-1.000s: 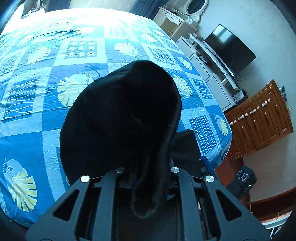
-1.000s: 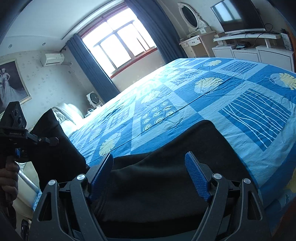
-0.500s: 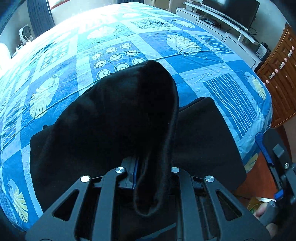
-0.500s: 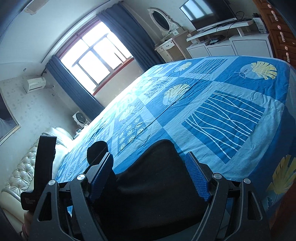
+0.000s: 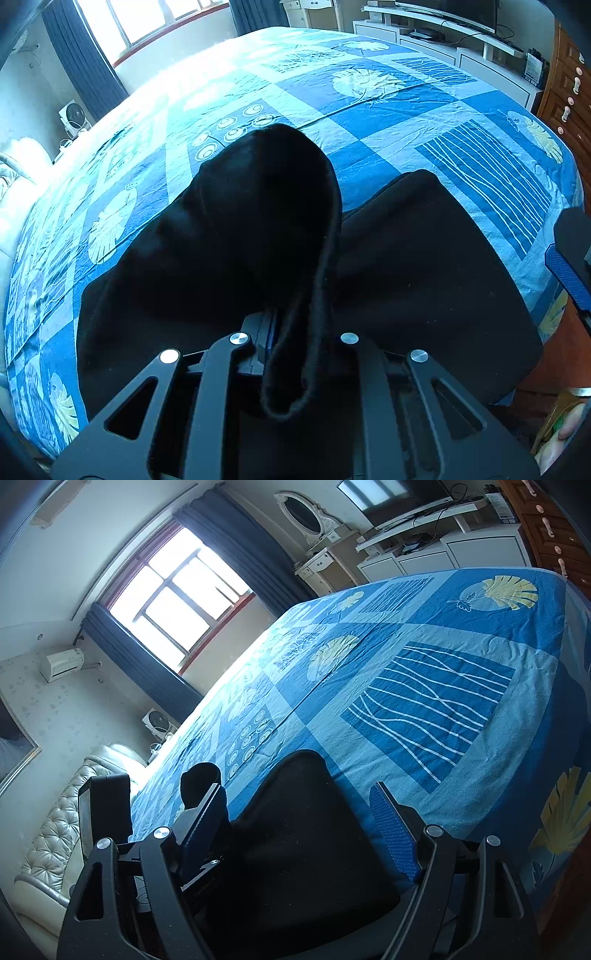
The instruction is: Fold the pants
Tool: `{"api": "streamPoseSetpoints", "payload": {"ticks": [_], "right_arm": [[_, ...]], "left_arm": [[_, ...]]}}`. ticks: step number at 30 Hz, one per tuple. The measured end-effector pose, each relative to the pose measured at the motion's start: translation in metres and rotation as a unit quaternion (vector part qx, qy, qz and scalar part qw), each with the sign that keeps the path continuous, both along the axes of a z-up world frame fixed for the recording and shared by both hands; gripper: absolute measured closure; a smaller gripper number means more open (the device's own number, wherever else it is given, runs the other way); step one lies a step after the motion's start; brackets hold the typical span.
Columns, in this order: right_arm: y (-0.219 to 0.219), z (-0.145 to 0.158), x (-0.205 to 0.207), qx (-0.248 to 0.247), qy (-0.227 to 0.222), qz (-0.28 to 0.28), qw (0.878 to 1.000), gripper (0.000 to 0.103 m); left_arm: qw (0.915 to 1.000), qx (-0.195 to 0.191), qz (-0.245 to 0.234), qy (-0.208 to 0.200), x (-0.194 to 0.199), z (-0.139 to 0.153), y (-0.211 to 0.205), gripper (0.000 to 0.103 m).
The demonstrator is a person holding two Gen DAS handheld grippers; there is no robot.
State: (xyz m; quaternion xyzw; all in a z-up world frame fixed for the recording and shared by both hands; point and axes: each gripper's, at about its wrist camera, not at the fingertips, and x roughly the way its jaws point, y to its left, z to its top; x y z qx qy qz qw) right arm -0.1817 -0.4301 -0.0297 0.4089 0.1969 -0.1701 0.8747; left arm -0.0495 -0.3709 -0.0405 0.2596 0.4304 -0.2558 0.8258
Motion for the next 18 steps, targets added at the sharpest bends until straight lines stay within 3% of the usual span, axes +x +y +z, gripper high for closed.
{"api": "streamPoseSetpoints", "payload": {"ticks": [5, 9, 11, 13, 15, 16, 17, 18], "right_arm": [[-0.002, 0.002, -0.004, 0.004, 0.002, -0.005, 1.0, 0.024], [-0.005, 0.005, -0.007, 0.003, 0.003, -0.011, 1.0, 0.024], [-0.008, 0.006, -0.008, 0.002, 0.003, -0.013, 1.0, 0.024], [-0.011, 0.009, -0.01, 0.005, 0.001, -0.013, 1.0, 0.024], [-0.013, 0.01, -0.009, 0.015, -0.002, -0.005, 1.0, 0.024], [-0.013, 0.011, -0.007, 0.022, -0.003, 0.003, 1.0, 0.024], [-0.013, 0.011, -0.005, 0.031, -0.005, 0.013, 0.999, 0.024], [-0.013, 0.011, -0.002, 0.038, -0.006, 0.026, 0.999, 0.024]], "left_arm": [[0.9996, 0.011, -0.007, -0.025, -0.007, -0.002, -0.004, 0.087], [0.9989, 0.002, -0.017, -0.043, -0.017, 0.001, -0.002, 0.077], [0.999, -0.009, -0.019, -0.039, -0.021, 0.005, 0.004, 0.062], [0.9988, -0.034, -0.026, -0.025, -0.027, 0.014, 0.016, 0.057], [0.9964, -0.074, -0.032, -0.025, -0.036, 0.031, 0.039, 0.044], [0.9945, -0.096, -0.031, -0.029, -0.04, 0.04, 0.054, 0.028], [0.9916, -0.122, -0.028, -0.035, -0.042, 0.049, 0.073, 0.019], [0.9883, -0.146, -0.022, -0.039, -0.044, 0.057, 0.09, 0.017]]}}
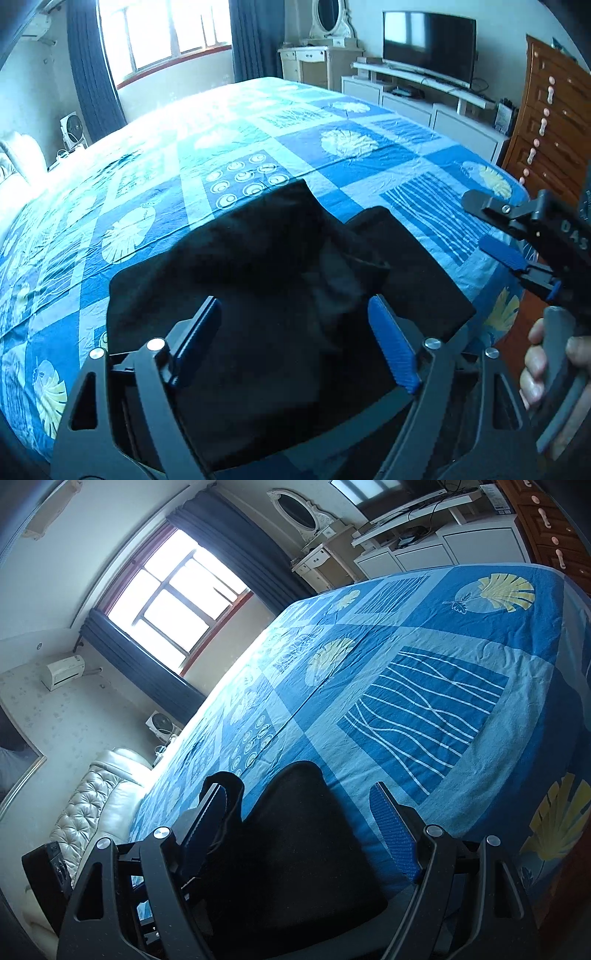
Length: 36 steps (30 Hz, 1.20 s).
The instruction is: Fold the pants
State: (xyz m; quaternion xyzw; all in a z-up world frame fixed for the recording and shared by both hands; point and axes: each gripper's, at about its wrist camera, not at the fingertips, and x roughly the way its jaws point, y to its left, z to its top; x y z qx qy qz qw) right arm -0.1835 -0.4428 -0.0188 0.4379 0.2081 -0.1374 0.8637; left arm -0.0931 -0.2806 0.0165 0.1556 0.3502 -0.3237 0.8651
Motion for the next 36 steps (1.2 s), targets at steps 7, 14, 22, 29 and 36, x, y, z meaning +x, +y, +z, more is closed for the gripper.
{"api": "streamPoseSetpoints", "payload": {"ticks": [7, 14, 22, 29, 36], "right_arm": [[0.019, -0.009, 0.055, 0.047, 0.04, 0.136, 0.989, 0.024], [0.035, -0.018, 0.106, 0.028, 0.107, 0.188, 0.976, 0.024], [0.065, -0.03, 0.137, 0.027, 0.155, 0.259, 0.953, 0.066], [0.075, 0.02, 0.122, -0.003, 0.103, 0.272, 0.957, 0.088], [0.052, 0.078, 0.091, -0.065, 0.055, 0.242, 0.967, 0.095]], "left_arm": [[0.9948, -0.044, 0.09, 0.018, 0.036, 0.003, 0.106, 0.012], [0.9828, -0.047, 0.174, 0.042, 0.07, -0.016, 0.183, 0.012], [0.9758, -0.046, 0.2, 0.075, 0.073, -0.041, 0.215, 0.012], [0.9732, -0.05, 0.199, 0.103, 0.072, -0.055, 0.219, 0.012], [0.9745, -0.067, 0.188, 0.103, 0.074, -0.045, 0.213, 0.012]]}}
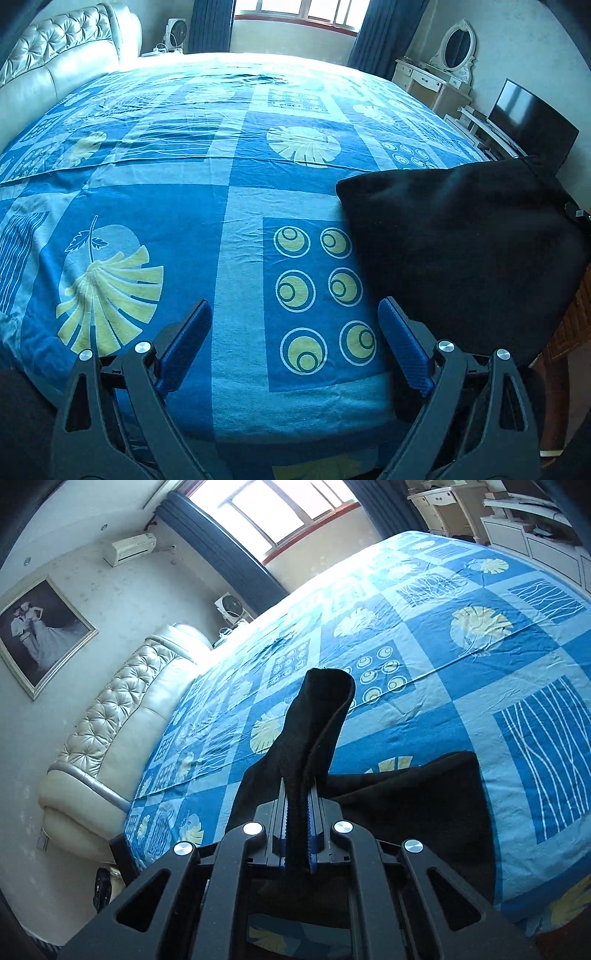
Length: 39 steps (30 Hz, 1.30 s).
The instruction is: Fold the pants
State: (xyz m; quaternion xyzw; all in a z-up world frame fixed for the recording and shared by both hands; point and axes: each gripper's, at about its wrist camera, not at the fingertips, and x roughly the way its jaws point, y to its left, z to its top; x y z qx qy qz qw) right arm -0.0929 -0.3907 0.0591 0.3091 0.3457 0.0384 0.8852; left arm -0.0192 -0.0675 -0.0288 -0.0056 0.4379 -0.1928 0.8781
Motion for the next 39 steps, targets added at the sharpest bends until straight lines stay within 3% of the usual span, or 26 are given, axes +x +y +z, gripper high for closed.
{"api": "streamPoseSetpoints", "payload": {"ticks": [3, 9, 15, 24, 34, 37, 39], "right_arm": [[-0.021, -0.014, -0.012, 0.0, 0.015, -0.031, 0.999, 0.095], [-0.046, -0.083, -0.026, 0.003, 0.09, -0.066, 0.994, 0.095], [-0.055, -0.112, -0.034, 0.04, 0.09, -0.078, 0.992, 0.095], [-0.061, -0.123, -0.042, 0.094, 0.073, -0.089, 0.989, 0.094], [-0.062, -0.123, -0.048, 0.098, 0.073, -0.09, 0.988, 0.093], [-0.066, -0.123, -0.051, 0.105, 0.073, -0.091, 0.988, 0.09], [-0.071, -0.122, -0.056, 0.115, 0.073, -0.089, 0.987, 0.081]], "left_arm": [[0.9999, -0.004, -0.009, 0.001, -0.001, 0.002, -0.008, 0.012], [0.9994, 0.012, -0.033, -0.002, -0.007, 0.0, -0.031, 0.012], [0.9989, 0.026, -0.04, -0.001, -0.01, -0.005, -0.039, 0.012], [0.9988, 0.033, -0.037, 0.003, -0.01, -0.01, -0.039, 0.012], [0.9987, 0.032, -0.039, 0.011, -0.012, -0.015, -0.04, 0.012], [0.9985, 0.032, -0.042, 0.014, -0.011, -0.016, -0.041, 0.012], [0.9984, 0.03, -0.044, 0.017, -0.011, -0.016, -0.041, 0.012]]}}
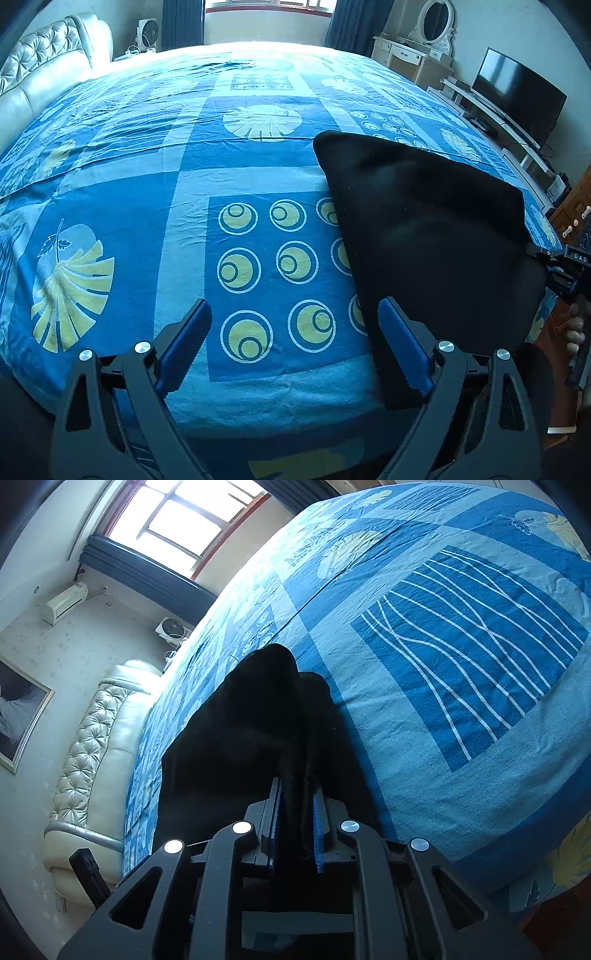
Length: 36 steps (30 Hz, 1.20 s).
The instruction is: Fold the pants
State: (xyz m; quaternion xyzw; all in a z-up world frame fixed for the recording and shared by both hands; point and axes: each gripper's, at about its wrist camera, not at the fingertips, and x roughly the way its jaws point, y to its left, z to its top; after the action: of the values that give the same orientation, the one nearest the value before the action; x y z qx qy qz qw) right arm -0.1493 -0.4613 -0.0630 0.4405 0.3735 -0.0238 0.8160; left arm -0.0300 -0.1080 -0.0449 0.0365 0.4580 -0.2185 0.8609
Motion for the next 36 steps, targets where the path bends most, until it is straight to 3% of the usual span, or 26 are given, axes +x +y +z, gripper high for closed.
{"api": "streamPoseSetpoints", "payload": {"ticks": [2, 5, 11, 15, 19, 22, 25, 28, 29, 30, 31, 33, 36], "right_arm": [[-0.005, 0.005, -0.008, -0.001, -0.005, -0.003, 1.0, 0.072], [-0.015, 0.014, -0.022, -0.013, -0.018, -0.018, 1.0, 0.039], [-0.017, 0.005, -0.022, 0.044, -0.051, 0.009, 0.998, 0.035], [-0.007, -0.004, -0.01, 0.036, -0.043, 0.022, 0.998, 0.028], [-0.009, -0.008, -0.004, 0.045, -0.037, 0.018, 0.998, 0.027], [-0.007, -0.011, 0.002, 0.039, -0.024, 0.024, 0.999, 0.027], [-0.002, -0.022, 0.01, 0.066, -0.026, 0.045, 0.996, 0.027], [0.005, -0.024, 0.016, 0.062, -0.024, 0.063, 0.996, 0.025], [0.008, -0.023, 0.018, 0.054, -0.02, 0.07, 0.996, 0.025], [0.012, -0.021, 0.02, 0.043, -0.014, 0.075, 0.996, 0.027], [0.015, -0.02, 0.022, 0.032, -0.007, 0.079, 0.996, 0.028], [0.02, -0.019, 0.024, 0.014, 0.006, 0.083, 0.996, 0.043], [0.026, -0.018, 0.025, 0.014, 0.007, 0.078, 0.997, 0.05]], "left_arm": [[1.0, -0.005, -0.005, 0.006, 0.001, 0.0, 0.0, 0.012], [0.9997, -0.016, -0.009, 0.017, 0.004, -0.002, 0.002, 0.011], [0.992, -0.081, -0.023, 0.094, 0.022, -0.015, 0.001, 0.01], [0.9829, -0.122, -0.038, 0.133, 0.034, -0.021, -0.002, 0.01], [0.9656, -0.181, -0.06, 0.177, 0.045, -0.028, -0.006, 0.01], [0.9544, -0.207, -0.079, 0.2, 0.051, -0.036, -0.013, 0.01], [0.947, -0.225, -0.084, 0.213, 0.055, -0.042, -0.022, 0.01], [0.9488, -0.22, -0.093, 0.206, 0.055, -0.042, -0.035, 0.012], [0.9513, -0.211, -0.096, 0.203, 0.054, -0.043, -0.04, 0.028], [0.9518, -0.203, -0.103, 0.206, 0.054, -0.044, -0.046, 0.036], [0.9536, -0.193, -0.099, 0.209, 0.055, -0.046, -0.05, 0.039], [0.9547, -0.186, -0.092, 0.213, 0.057, -0.045, -0.054, 0.044], [0.9613, -0.164, -0.095, 0.2, 0.051, -0.04, -0.057, 0.049]]}}
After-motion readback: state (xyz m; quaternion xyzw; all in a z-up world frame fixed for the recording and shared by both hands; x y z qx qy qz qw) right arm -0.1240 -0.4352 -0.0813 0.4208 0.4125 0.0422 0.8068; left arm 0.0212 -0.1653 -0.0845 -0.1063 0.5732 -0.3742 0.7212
